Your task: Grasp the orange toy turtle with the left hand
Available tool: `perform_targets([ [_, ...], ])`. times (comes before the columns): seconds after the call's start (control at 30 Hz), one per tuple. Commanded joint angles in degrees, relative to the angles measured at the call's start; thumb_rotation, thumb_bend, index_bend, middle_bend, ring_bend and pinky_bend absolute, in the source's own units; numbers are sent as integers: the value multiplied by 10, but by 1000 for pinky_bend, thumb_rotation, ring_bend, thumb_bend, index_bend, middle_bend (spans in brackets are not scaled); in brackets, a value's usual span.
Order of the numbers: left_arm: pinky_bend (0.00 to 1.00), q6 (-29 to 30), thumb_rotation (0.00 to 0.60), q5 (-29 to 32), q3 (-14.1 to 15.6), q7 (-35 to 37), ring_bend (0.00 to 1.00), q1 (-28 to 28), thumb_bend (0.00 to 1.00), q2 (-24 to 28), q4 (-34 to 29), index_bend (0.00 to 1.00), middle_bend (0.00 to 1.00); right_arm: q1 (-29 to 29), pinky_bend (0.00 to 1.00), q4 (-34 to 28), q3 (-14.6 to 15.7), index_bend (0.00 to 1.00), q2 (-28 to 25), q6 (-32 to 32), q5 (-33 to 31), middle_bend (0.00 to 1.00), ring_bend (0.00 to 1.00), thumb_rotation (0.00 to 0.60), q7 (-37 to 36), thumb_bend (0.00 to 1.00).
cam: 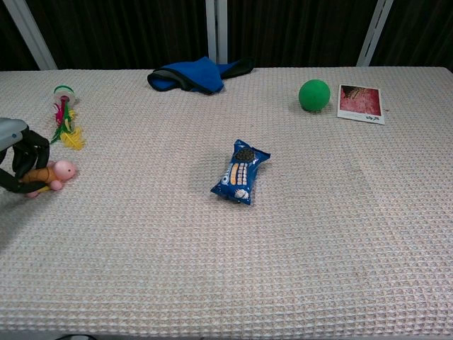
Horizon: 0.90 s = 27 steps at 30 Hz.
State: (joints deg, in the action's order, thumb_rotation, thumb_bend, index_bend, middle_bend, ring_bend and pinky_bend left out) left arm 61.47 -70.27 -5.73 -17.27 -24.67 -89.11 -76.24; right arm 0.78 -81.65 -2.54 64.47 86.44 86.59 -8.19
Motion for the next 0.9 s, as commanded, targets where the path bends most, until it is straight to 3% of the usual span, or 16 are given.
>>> perform_targets([
  [0.03, 644, -3, 600, -5, 4, 12, 477, 0, 354, 8, -9, 624, 610, 0, 0, 0, 0, 0, 0, 1, 0, 0, 0, 600, 0, 156],
  [0.2, 519, -9, 600, -13, 11, 23, 280, -1, 285, 31, -29, 374, 394, -1, 0, -1, 1, 0, -1, 2, 1, 0, 0, 600, 0, 155],
  [0.4, 478, 4, 600, -18, 12, 22, 222, 2, 283, 36, -34, 341, 358, -1, 0, -1, 1, 0, 0, 1, 2, 0, 0, 600, 2, 155],
  [0.73, 542, -14, 600, -1, 11, 17, 307, -5, 284, 31, -25, 412, 431, -1, 0, -4, 1, 0, 0, 1, 1, 0, 0, 600, 6, 156],
  [0.9, 667, -6, 600, 3, 6, 16, 457, -7, 312, 15, -9, 584, 598, -2, 0, -2, 1, 0, -1, 0, -2, 0, 0, 600, 5, 157],
])
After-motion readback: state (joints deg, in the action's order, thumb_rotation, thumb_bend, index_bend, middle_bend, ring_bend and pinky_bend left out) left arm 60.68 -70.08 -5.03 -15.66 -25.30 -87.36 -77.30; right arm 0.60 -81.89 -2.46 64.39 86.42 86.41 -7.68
